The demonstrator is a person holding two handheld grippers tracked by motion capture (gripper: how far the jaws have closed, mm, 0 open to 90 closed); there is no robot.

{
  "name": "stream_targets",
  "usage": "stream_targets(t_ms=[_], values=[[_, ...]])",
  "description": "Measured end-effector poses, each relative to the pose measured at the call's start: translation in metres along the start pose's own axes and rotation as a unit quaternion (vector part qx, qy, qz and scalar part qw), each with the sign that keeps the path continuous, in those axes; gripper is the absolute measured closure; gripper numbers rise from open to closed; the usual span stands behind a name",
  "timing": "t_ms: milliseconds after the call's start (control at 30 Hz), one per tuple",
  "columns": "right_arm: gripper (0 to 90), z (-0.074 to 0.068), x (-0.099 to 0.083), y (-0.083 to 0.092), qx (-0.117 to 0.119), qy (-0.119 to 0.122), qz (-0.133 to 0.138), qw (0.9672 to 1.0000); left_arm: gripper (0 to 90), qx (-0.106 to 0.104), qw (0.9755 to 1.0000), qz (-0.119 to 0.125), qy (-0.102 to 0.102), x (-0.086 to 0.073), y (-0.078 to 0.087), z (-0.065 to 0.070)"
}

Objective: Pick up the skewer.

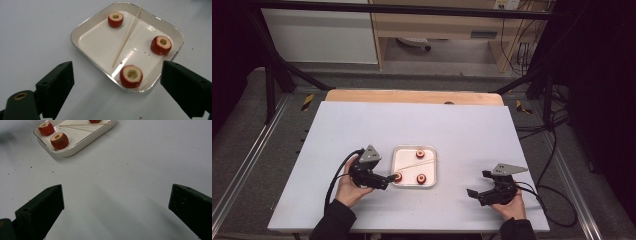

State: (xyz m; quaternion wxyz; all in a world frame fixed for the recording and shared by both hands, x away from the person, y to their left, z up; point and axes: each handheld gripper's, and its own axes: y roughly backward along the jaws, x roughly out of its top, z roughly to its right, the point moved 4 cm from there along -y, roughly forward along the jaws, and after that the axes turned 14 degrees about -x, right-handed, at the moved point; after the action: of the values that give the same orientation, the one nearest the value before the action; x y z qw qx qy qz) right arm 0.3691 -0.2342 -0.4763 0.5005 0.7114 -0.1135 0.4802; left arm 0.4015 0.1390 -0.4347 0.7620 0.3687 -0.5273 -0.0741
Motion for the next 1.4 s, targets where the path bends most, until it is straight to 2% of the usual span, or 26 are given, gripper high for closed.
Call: stream_targets(t_ms=[100,200,300,367,400,500,633,1067,1267,1400], values=[[0.6,0.000,0.000,0.000,0.000,0.000,-0.001,1.0000,17.3,0.003,0.9999,-0.012,-0.009,0.010,-0.011,0.002],[0.6,0.000,0.000,0.000,0.001,0.000,-0.004,1.0000,22.9,-0.005,0.9994,-0.030,-0.017,0.022,-0.027,0.004],[0.6,0.000,0.000,0.000,0.001,0.001,-0.004,1.0000,27.4,-0.004,0.9989,-0.043,-0.020,0.026,-0.036,0.003],[0.6,0.000,0.000,0.000,0.001,0.002,-0.001,1.0000,35.5,-0.002,0.9983,-0.054,-0.023,0.028,-0.044,0.002],[0.6,0.000,0.000,0.000,0.001,0.002,-0.001,1.0000,35.5,-0.006,0.9980,-0.058,-0.023,0.029,-0.048,0.002],[0.6,0.000,0.000,0.000,0.001,0.002,-0.002,1.0000,47.7,-0.013,0.9966,-0.076,-0.027,0.030,-0.063,0.001],[0.6,0.000,0.000,-0.001,0.001,0.002,-0.004,1.0000,59.4,-0.013,0.9964,-0.080,-0.024,0.030,-0.072,-0.002],[0.7,0.000,-0.001,-0.001,0.002,0.004,-0.004,1.0000,83.2,-0.025,0.9950,-0.090,-0.037,0.027,-0.082,-0.005],[0.7,-0.001,-0.001,-0.002,0.002,0.006,-0.004,1.0000,88.1,-0.025,0.9945,-0.091,-0.044,0.026,-0.081,-0.004],[0.7,-0.001,-0.001,-0.002,0.002,0.006,-0.004,1.0000,88.5,-0.023,0.9956,-0.080,-0.042,0.026,-0.076,-0.003]])
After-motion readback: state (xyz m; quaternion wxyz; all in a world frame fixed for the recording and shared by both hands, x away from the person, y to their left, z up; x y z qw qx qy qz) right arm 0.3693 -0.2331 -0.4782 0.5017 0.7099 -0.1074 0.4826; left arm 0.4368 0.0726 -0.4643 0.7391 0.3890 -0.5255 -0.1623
